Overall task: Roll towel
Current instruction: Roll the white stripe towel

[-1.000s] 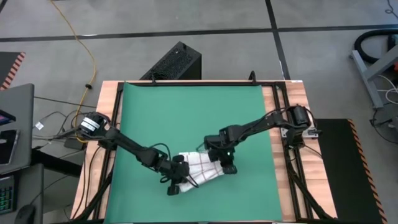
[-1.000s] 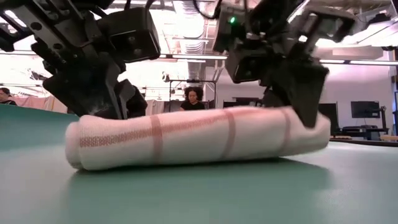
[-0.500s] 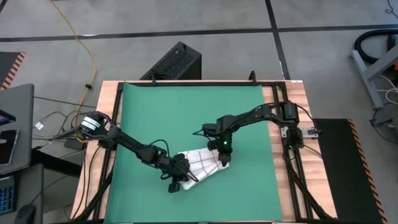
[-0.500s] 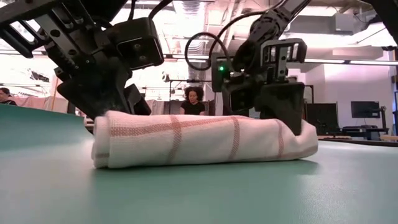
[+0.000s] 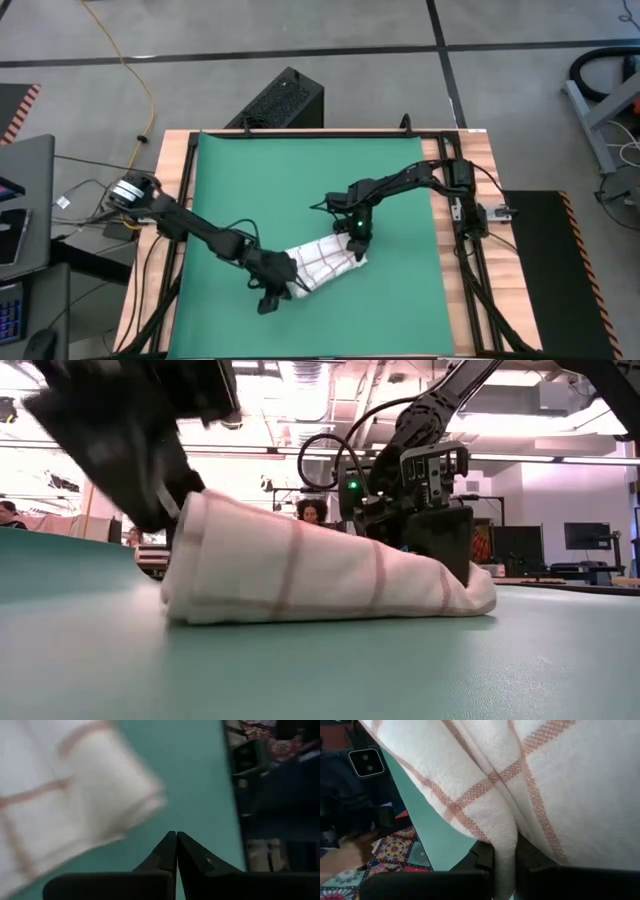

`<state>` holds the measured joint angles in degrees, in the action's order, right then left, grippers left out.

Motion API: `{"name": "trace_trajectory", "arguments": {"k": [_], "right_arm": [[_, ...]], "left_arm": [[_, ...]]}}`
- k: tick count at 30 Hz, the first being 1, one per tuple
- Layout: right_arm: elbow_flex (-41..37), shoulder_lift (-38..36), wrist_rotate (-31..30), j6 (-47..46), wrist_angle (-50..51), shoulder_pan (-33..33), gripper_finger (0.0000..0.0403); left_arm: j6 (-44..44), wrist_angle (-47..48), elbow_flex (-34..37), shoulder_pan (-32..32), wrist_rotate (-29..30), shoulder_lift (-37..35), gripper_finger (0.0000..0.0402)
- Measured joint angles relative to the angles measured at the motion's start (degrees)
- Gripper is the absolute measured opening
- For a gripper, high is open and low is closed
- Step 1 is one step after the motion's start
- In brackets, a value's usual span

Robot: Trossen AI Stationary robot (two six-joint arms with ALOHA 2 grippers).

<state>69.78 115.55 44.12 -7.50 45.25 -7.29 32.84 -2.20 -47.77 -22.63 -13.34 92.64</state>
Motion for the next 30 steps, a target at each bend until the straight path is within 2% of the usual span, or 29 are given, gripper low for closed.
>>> {"name": "trace_trajectory", "arguments": {"k": [3,7,9,15,19,25,30], "right_arm": [[-0.02,0.0,-0.23,-0.29,-0.73,0.4,0.0042],[-0.02,-0.09,-1.19,-0.88,-1.26,0.37,0.0042],[-0.02,-0.09,-1.22,-1.1,-1.44,0.39,0.0042],[-0.02,-0.09,-1.76,-1.54,-2.36,0.47,0.0042],[-0.02,-0.09,-2.45,-2.0,-2.86,0.61,0.0042],[-0.02,-0.11,-3.24,-2.26,-3.45,1.26,0.0042],[-0.02,-0.09,-3.76,-2.74,-3.84,1.8,0.0042]], "left_arm": [[-0.04,2.96,-1.26,0.08,1.69,-3.17,0.0],[-4.35,6.91,-4.72,-0.5,13.06,-5.76,0.0],[-8.88,9.54,-7.13,-0.72,16.09,-5.44,0.0],[-26.21,18.3,-17.05,-0.7,12.67,-0.27,0.0],[-34.3,24.88,-23.09,-0.68,10.62,5.11,0.0],[-39.28,28.88,-27.37,-0.68,10.98,11.81,0.0],[-40.66,28.55,-28.35,-1.67,13.43,12.53,0.0]]}}
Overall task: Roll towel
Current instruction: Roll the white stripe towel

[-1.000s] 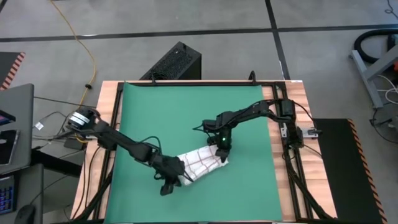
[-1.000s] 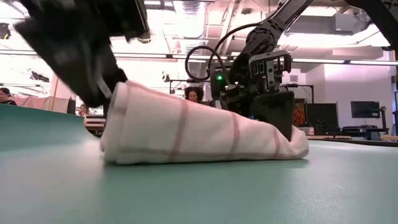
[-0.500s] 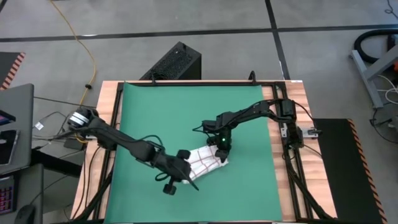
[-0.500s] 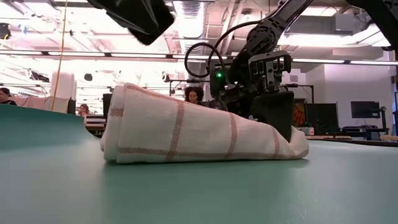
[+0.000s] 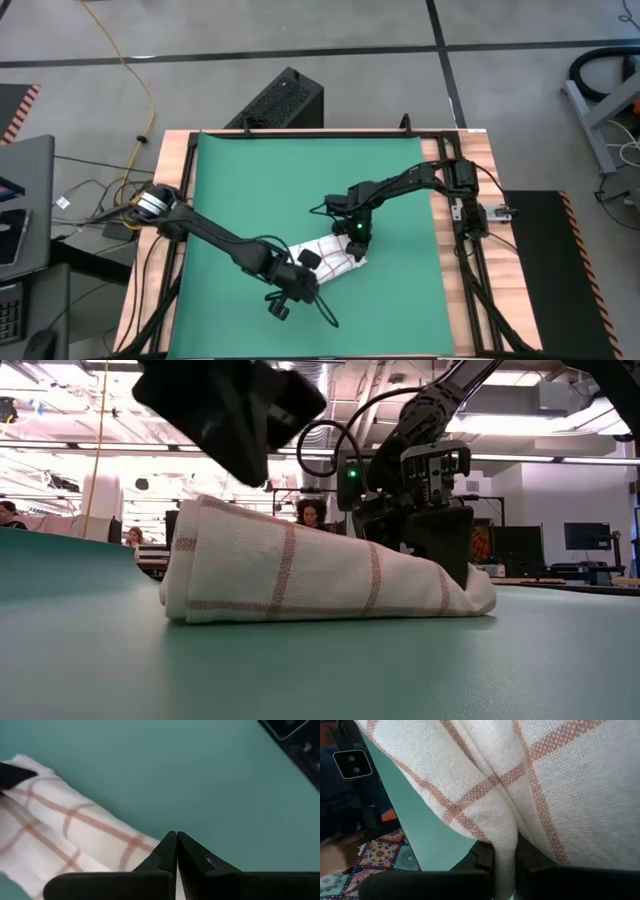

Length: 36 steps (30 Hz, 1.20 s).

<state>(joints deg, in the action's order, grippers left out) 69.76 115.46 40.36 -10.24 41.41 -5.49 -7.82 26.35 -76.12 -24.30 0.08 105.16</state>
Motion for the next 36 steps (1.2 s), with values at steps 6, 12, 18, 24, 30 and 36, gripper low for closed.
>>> {"name": "trace_trajectory", "arguments": {"k": [6,12,18,24,30,36], "right_arm": [[0.0,0.02,-0.29,-0.35,-0.11,0.25,0.0042],[0.0,0.05,-0.64,-0.52,-0.25,0.25,0.0042],[0.0,0.09,-0.89,-0.48,-0.39,0.25,0.0042],[0.07,0.09,-1.2,-0.46,-2.3,0.27,0.0042],[0.03,0.09,-1.2,-0.45,-2.84,0.27,0.0042],[0.02,0.11,-1.2,-0.5,-2.98,0.27,0.0042]], "left_arm": [[-1.57,3.21,-0.88,-1.98,0.86,-0.02,0.0],[-1.52,3.61,-0.59,-1.98,7.56,0.0,0.0],[-0.01,4.43,-0.51,-0.56,9.34,1.05,0.0],[-2.24,2.33,-0.3,-0.73,4.94,-2.58,0.0],[-5.27,1.05,-0.37,-2.78,2.87,-2.97,0.0],[-10.93,3.5,-0.57,-4.21,5.22,2.15,0.0]]}}
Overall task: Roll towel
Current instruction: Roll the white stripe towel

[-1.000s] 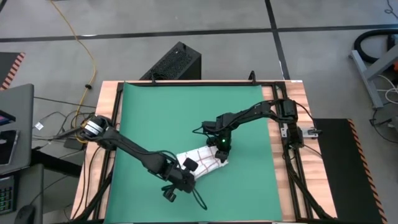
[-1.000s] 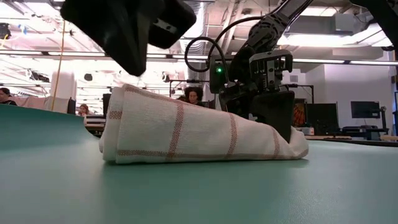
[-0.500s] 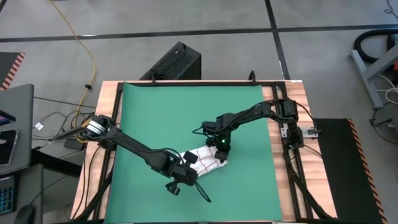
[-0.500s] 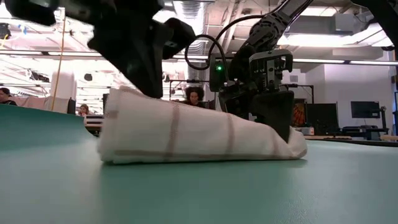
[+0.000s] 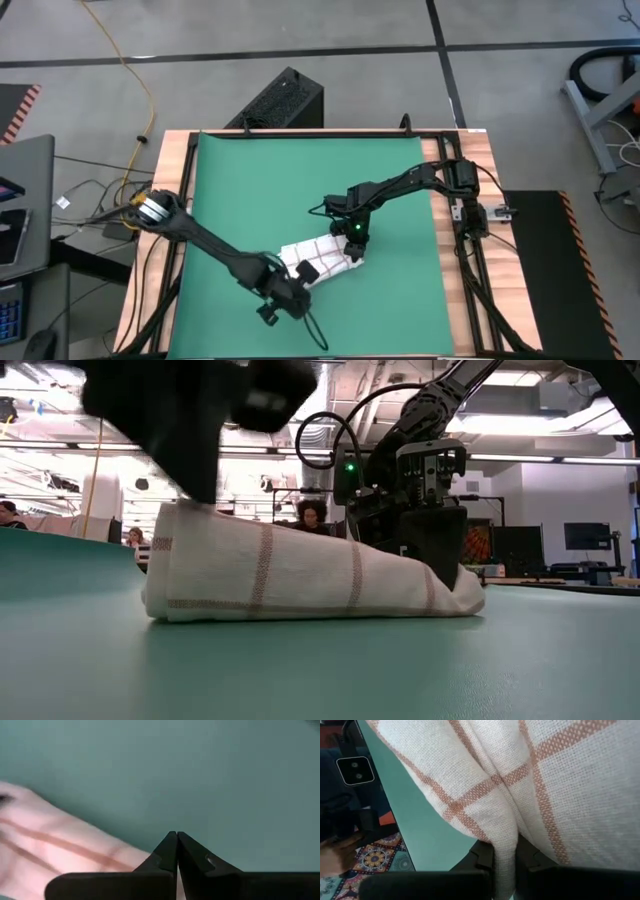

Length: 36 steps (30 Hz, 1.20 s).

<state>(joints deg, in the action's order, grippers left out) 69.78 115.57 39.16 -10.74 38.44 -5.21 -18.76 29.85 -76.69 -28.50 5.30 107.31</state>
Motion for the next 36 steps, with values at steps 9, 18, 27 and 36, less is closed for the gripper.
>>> {"name": "trace_trajectory", "arguments": {"k": [9,18,27,36], "right_arm": [[0.04,0.0,0.0,-0.37,-0.72,-0.02,0.0042],[0.02,0.0,0.0,-0.39,-0.79,-0.01,0.0042],[0.0,0.0,0.0,-0.42,-1.07,-0.02,0.0042],[-0.02,0.0,0.0,-0.42,-1.25,0.0,0.0042]], "left_arm": [[8.39,6.56,-0.13,1.0,8.52,1.17,0.0],[16.39,7.07,-0.15,1.19,9.52,-0.35,0.0],[21.02,6.47,0.04,1.56,10.58,-1.21,0.0],[22.21,5.26,1.67,2.18,13.14,-1.31,0.0]]}}
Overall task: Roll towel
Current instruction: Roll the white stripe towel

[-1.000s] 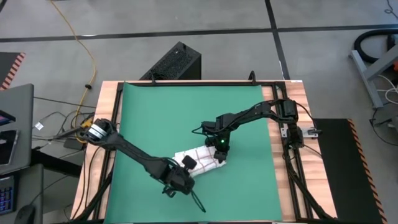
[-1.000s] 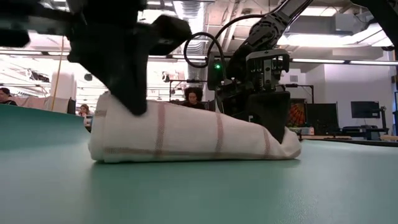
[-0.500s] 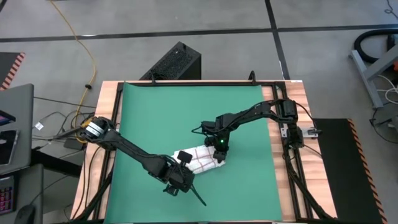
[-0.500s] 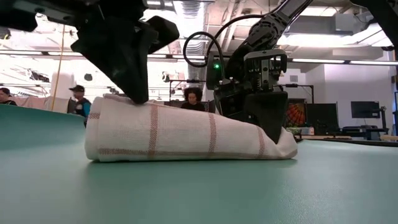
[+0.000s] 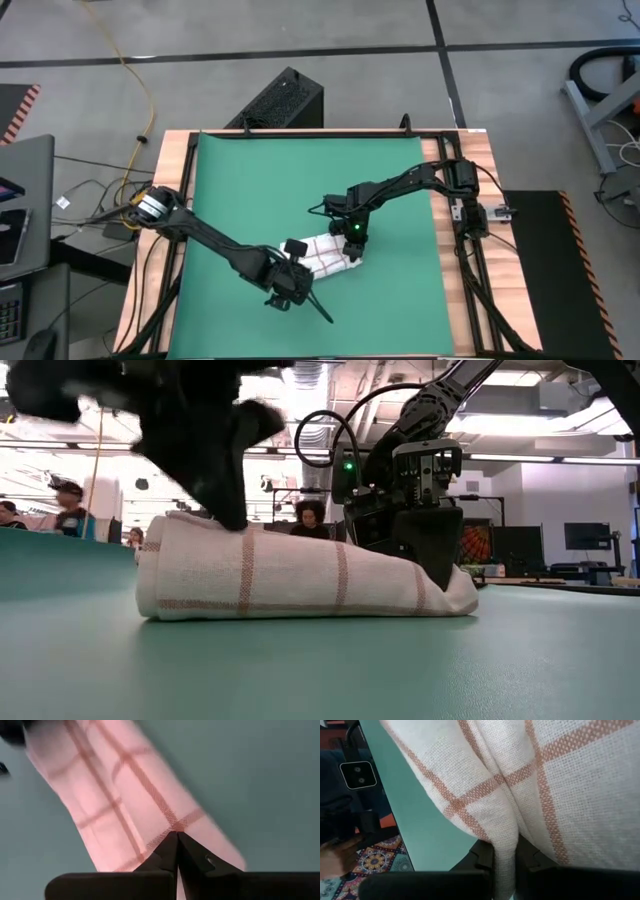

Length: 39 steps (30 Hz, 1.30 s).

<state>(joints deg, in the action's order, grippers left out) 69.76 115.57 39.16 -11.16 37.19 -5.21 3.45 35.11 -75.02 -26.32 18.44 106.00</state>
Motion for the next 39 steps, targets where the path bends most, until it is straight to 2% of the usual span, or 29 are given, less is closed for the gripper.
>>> {"name": "trace_trajectory", "arguments": {"k": [5,11,18,21,25,28,32,39], "right_arm": [[0.09,0.0,0.0,0.02,-0.63,-0.02,0.0042],[0.07,0.0,0.0,0.02,-0.57,-0.02,0.0042],[0.06,0.0,0.0,1.59,-0.31,-0.02,0.0044],[-0.07,-0.92,-0.46,3.33,-0.18,-0.02,0.0081],[-0.11,-4.29,-8.97,4.68,-0.16,-0.05,0.0137],[-0.11,-6.83,-15.48,6.07,0.75,-0.24,0.0161],[-0.13,-9.17,-20.16,8.06,4.21,-0.3,0.0171],[-0.15,-14.06,-22.15,13.23,5.98,-1.12,0.0165]], "left_arm": [[2.85,-3.0,5.18,0.29,-2.33,0.02,0.0],[6.08,-8.51,9.98,0.47,-2.66,-0.06,0.0],[10.17,-10.64,14.61,0.89,-2.98,-0.35,0.0],[10.54,-11.02,15.29,0.91,-3.38,-0.35,0.0],[10.55,-12.07,15.51,0.89,-3.44,-0.24,0.0],[10.85,-12.61,15.54,0.88,-2.72,-0.18,0.0],[10.78,-12.66,15.56,0.85,-2.58,-0.11,0.0],[12.05,-12.63,15.58,0.85,-2.57,-0.05,0.0]]}}
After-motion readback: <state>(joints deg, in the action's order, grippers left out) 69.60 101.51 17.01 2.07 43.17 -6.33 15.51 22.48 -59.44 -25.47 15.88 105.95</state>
